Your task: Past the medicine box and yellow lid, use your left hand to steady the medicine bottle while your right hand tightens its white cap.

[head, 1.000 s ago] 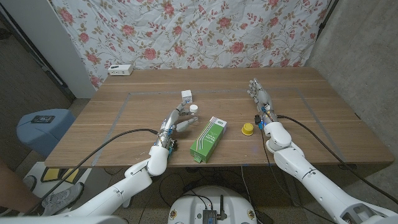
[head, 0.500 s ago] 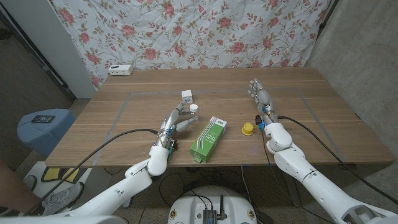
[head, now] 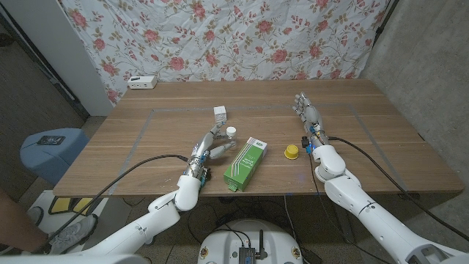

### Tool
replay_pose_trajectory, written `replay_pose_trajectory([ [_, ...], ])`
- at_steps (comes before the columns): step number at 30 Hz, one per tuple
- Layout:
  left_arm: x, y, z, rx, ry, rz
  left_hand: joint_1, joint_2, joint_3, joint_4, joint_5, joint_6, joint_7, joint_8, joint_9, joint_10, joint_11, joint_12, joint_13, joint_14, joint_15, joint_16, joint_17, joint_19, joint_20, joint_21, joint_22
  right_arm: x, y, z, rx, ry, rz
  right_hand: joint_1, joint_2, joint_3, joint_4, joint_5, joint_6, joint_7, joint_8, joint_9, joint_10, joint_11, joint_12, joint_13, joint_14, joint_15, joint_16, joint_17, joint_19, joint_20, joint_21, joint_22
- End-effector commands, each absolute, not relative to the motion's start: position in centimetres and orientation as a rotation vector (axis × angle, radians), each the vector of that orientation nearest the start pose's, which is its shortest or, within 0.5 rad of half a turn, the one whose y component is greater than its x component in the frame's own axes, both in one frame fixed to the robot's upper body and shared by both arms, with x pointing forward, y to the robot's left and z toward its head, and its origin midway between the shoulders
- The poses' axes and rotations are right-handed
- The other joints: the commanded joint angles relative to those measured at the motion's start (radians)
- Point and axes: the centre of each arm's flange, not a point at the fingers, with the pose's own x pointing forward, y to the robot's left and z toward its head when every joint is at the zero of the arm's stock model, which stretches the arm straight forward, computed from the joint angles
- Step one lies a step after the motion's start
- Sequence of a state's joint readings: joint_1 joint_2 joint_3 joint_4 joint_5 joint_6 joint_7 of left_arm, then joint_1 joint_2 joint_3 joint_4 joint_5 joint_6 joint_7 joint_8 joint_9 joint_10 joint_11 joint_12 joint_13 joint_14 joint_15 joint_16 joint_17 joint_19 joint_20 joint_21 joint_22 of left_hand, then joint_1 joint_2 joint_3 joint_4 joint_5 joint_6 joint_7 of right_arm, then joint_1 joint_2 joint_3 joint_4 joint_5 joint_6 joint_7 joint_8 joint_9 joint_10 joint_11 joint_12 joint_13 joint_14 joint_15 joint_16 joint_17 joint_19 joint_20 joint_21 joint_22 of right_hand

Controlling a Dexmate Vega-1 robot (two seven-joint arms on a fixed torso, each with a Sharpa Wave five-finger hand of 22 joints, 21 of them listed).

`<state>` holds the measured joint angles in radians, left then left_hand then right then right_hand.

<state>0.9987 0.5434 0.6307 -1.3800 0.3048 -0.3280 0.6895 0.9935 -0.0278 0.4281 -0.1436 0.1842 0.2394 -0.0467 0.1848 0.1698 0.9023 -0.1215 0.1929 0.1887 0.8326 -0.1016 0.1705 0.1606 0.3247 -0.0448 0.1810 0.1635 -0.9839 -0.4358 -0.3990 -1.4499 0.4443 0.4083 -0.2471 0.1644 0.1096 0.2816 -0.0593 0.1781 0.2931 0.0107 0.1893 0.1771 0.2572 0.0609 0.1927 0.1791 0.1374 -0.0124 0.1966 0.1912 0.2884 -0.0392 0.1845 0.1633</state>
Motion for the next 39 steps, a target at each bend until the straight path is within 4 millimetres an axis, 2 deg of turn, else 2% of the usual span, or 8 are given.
replay_pose_trajectory([
  [1,58.8,20.1,-12.6,0.705,-0.856,0.124,-0.002,0.013,0.000,-0.001,0.007,0.010,0.000,0.003,0.005,0.050,-0.045,0.006,0.002,0.003,-0.115,0.007,0.004,-0.002,-0.008,0.003,0.002,61.1,-23.7,-6.0,0.043,-0.701,0.078,-0.002,0.001,0.007,-0.003,0.007,0.009,0.001,0.000,0.002,0.001,0.004,-0.003,0.003,0.003,0.005,0.000,0.003,0.013,-0.031,0.002,0.003],
  [27,58.9,19.9,-11.2,0.702,-0.809,0.090,-0.003,0.010,-0.001,-0.003,0.006,0.006,0.002,-0.001,0.005,0.043,-0.046,0.004,0.001,0.000,-0.113,0.002,0.001,-0.006,-0.010,0.002,0.002,61.9,-23.8,-5.2,0.036,-0.691,0.092,-0.005,0.000,0.012,-0.005,0.007,0.010,0.000,-0.001,0.002,-0.002,0.003,-0.004,0.003,0.001,0.006,-0.001,0.002,0.013,-0.029,0.002,0.003],
  [39,58.7,19.9,-11.0,0.697,-0.763,0.048,-0.016,-0.001,-0.006,-0.001,0.006,-0.029,0.010,-0.008,0.005,0.003,-0.044,-0.006,0.001,-0.028,-0.111,-0.005,-0.001,-0.034,0.009,-0.003,0.002,61.6,-24.0,-5.0,0.036,-0.698,0.088,-0.006,0.000,0.014,-0.006,0.007,0.012,0.001,0.000,0.002,-0.002,0.002,-0.004,0.003,0.001,0.006,-0.001,0.002,0.013,-0.028,0.002,0.003],
])
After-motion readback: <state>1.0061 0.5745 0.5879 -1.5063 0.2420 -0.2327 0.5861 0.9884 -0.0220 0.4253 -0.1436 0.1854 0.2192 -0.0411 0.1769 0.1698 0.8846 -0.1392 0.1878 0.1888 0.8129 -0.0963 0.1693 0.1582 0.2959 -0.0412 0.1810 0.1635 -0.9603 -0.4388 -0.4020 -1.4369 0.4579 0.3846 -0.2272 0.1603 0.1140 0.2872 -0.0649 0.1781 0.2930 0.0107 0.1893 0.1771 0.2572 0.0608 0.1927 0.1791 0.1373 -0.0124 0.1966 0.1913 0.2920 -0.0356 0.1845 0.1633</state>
